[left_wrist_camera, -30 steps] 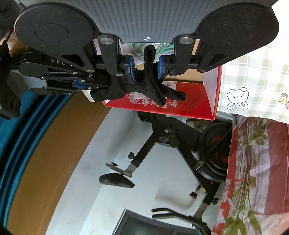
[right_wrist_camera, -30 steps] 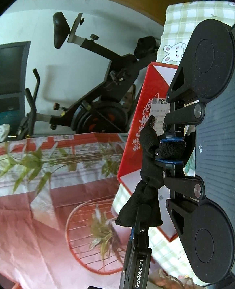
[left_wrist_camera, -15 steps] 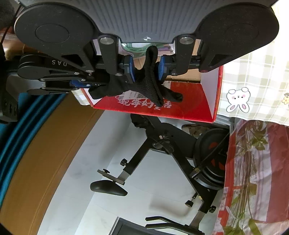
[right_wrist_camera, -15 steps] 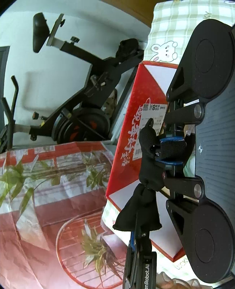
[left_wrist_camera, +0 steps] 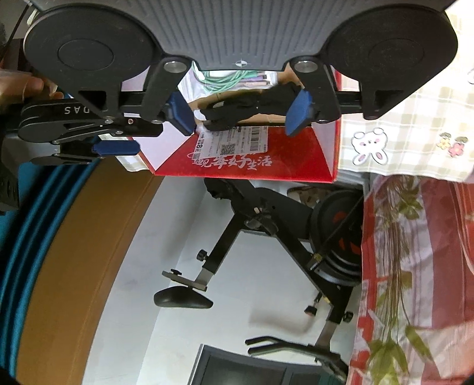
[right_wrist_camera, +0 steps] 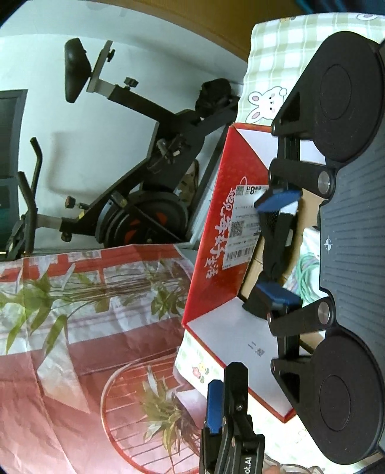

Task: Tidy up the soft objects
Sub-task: 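Move the left tool back from the box to the pile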

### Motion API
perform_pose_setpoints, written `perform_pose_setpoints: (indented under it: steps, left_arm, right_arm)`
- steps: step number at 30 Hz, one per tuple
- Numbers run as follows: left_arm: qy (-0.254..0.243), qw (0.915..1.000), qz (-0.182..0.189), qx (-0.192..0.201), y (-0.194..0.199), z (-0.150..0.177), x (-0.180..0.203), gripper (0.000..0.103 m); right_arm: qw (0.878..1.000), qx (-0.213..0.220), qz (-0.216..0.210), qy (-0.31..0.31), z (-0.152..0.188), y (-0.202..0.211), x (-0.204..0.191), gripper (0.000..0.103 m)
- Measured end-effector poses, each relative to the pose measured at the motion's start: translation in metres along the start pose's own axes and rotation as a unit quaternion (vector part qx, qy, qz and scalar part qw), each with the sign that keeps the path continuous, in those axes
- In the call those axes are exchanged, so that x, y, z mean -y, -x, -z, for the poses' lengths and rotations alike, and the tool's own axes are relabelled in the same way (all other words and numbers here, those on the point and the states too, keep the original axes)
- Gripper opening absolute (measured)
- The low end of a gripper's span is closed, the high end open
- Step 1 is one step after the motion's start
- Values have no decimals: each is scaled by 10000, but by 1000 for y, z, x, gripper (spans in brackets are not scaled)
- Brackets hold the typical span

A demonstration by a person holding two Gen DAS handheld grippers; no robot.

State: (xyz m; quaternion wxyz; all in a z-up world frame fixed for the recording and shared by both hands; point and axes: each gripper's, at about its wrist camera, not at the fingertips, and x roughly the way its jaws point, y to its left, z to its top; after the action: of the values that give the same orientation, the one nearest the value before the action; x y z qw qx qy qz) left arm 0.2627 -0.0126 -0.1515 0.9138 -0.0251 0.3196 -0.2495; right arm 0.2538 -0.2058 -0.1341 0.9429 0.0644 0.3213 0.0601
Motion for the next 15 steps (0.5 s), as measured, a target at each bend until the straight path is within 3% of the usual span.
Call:
perform_pose_setpoints:
  steps: [4,6,9,15]
  left_arm:
    - [-86,9998,-78,137,19,2,4,95]
    - [-102,9996,-131,219,29,3,6,101]
    - [-87,9995,-224,221,40,5,8,103]
    - [-177,9990,-296,279,62,13,12,103]
  right_arm:
    - [9999,79,-5,-97,3,15,-4,79]
    - [9996,170,-32,-204,5,24,-4,95]
    - [9992,252,-81,-288,9,37,-5,102]
    - [9988,390,-79,-300,20,60,-12,103]
